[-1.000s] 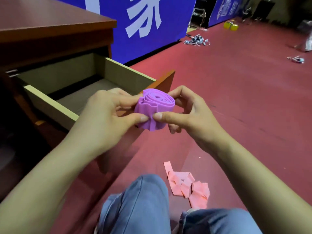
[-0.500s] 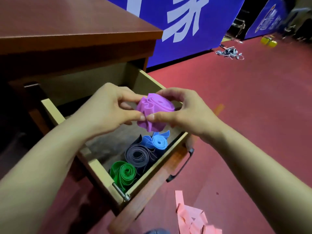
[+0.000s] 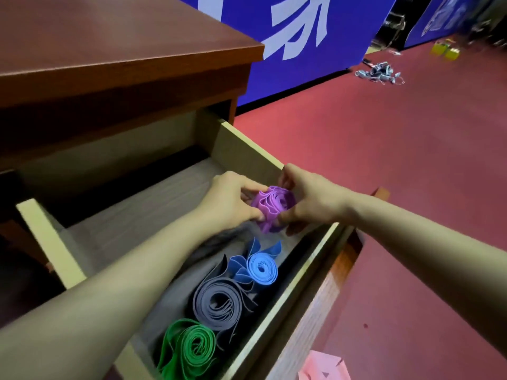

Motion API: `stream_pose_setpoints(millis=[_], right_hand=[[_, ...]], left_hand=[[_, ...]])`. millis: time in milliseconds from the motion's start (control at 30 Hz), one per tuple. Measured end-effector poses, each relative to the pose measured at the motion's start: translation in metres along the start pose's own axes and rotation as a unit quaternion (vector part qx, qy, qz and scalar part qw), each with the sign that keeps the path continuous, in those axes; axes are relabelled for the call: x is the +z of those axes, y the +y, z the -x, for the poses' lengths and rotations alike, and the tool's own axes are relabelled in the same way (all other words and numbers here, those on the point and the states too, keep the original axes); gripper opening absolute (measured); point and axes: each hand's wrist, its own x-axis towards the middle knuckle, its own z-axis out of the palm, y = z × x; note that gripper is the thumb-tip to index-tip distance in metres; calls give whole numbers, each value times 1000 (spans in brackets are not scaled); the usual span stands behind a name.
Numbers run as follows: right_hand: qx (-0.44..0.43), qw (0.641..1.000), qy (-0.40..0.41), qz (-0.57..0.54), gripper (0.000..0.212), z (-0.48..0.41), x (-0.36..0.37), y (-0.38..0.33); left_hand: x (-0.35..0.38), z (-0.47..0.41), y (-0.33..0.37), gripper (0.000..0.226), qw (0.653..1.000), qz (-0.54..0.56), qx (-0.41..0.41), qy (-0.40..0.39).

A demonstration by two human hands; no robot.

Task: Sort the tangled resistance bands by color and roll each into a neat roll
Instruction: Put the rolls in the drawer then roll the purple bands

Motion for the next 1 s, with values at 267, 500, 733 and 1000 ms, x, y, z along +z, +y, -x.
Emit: stream_pose_setpoints(millis=[267,500,733,1000], right_hand=[[68,986,-143,-56,49,-22,0,27],[159,945,-268,-98,47,-30,2,39],[158,942,-297,-15,33,-22,4,39],[97,953,-249,145,31,-14,12,32]], left_hand=[[30,-9,-31,55,998,34,-49,-11],[47,-2,-37,59,995,11,-62,-82],[50,9,-27,43,989,-25,-73,-126],[47,7,-5,28,973,-116,-93,-179]])
